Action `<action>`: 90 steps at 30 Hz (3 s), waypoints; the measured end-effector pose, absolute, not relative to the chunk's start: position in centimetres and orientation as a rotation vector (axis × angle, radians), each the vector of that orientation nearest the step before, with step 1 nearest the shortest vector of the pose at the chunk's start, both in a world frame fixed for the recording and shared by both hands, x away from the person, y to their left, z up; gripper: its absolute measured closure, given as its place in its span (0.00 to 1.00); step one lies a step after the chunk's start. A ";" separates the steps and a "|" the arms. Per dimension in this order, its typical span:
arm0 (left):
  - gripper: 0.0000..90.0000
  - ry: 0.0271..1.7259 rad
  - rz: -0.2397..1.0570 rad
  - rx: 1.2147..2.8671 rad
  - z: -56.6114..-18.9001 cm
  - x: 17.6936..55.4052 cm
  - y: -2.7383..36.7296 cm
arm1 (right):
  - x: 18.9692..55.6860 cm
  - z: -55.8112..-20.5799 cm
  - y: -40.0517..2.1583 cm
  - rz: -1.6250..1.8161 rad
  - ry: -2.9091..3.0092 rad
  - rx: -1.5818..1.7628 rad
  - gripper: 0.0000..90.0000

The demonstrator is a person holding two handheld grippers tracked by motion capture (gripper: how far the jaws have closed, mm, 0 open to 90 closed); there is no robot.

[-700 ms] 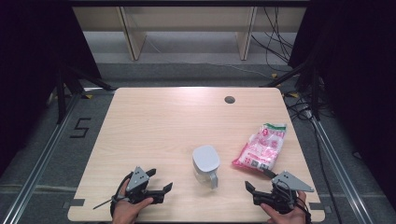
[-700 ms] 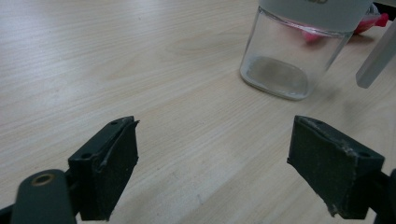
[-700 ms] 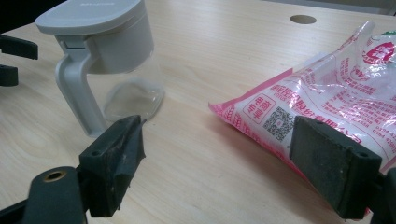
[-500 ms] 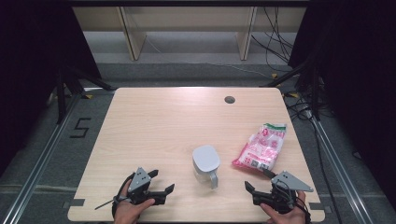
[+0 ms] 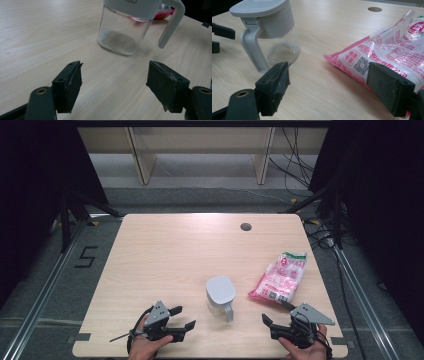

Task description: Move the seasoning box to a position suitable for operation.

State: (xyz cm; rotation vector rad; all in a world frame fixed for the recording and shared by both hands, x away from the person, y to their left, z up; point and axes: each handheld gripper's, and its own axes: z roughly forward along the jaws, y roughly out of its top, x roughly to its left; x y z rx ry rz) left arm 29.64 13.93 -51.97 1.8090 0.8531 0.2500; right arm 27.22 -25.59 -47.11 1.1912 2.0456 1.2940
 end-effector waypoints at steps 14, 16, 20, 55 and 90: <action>0.49 0.725 0.191 1.850 -51.7 29.2 10.5 | 27.4 -47.2 -25.6 1.295 2.057 1.178 0.22; 0.52 0.691 0.193 1.868 -51.6 29.1 10.0 | 27.3 -47.2 -25.6 1.284 2.058 1.201 0.22; 0.59 0.667 0.193 1.862 -51.4 29.2 8.7 | 27.3 -47.2 -25.5 1.294 2.065 1.206 0.22; 0.85 0.587 0.284 1.886 -50.9 31.2 1.7 | 27.5 -47.2 -25.1 1.274 2.108 1.116 0.22; 0.76 0.792 0.476 1.836 -50.8 32.6 13.0 | 27.4 -47.3 -25.0 1.292 2.099 1.150 0.22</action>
